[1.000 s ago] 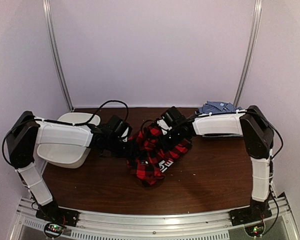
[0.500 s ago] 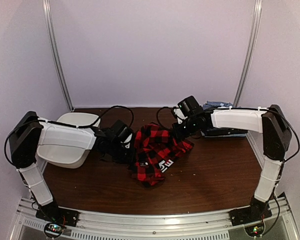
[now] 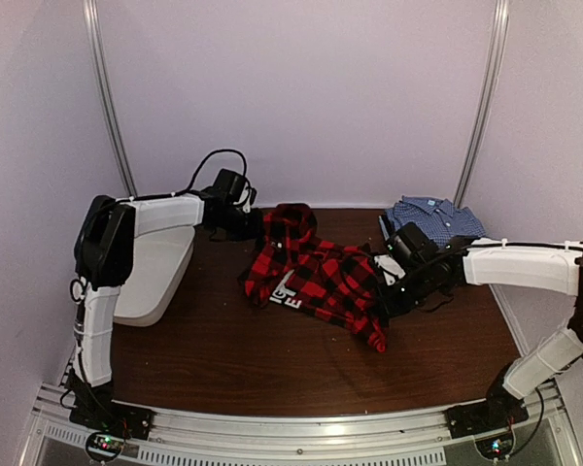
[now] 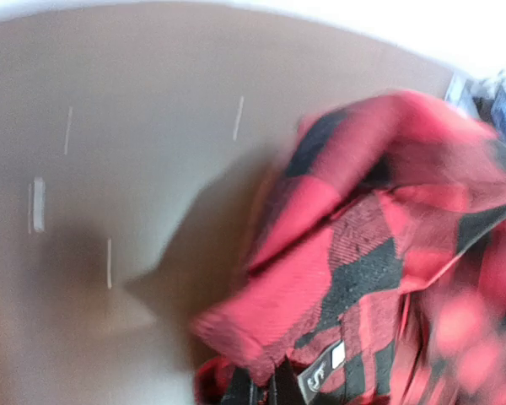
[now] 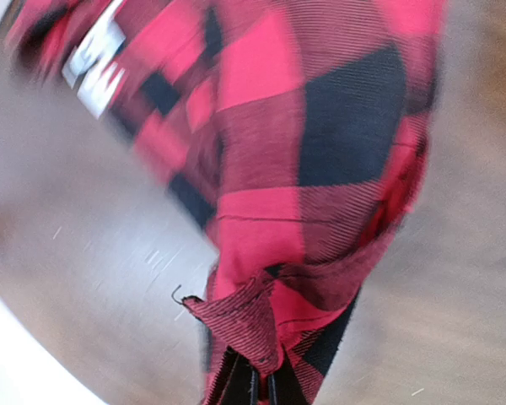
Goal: Fold and stack the long sleeve shirts
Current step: Adjust the crumpled shirt at the corner of the board.
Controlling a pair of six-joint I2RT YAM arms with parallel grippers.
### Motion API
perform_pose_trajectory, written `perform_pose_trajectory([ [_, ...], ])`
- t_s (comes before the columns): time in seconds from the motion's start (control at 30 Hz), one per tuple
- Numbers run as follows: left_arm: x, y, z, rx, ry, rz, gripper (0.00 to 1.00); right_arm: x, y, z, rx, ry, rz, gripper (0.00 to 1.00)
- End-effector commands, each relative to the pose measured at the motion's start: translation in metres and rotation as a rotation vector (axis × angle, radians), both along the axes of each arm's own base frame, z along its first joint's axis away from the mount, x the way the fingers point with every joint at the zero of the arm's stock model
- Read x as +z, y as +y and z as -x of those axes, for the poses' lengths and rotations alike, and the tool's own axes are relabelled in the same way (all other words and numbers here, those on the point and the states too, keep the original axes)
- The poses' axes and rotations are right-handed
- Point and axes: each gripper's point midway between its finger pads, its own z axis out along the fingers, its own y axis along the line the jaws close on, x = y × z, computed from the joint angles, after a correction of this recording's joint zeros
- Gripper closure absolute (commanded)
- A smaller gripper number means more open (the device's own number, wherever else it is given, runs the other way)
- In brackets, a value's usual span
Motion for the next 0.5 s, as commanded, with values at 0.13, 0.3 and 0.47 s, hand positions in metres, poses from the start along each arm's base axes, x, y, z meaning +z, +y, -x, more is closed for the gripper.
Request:
perform_pose_trajectory([
  [0.13, 0.047, -0.072, -0.121, -0.185, -0.223, 0.271, 1.0, 0.02, 0.062, 0.101, 0.226, 0.164, -0.235, 0.9],
  [0.3, 0.059, -0.078, -0.12, -0.198, -0.231, 0.377, 0.6, 0.05, 0.058, 0.068, 0.182, 0.027, -0.205, 0.51],
  [0.47, 0.087, -0.065, -0.112, -0.191, -0.271, 0.343, 0.36, 0.069, 0.059, 0.018, 0.117, -0.115, -0.148, 0.33],
])
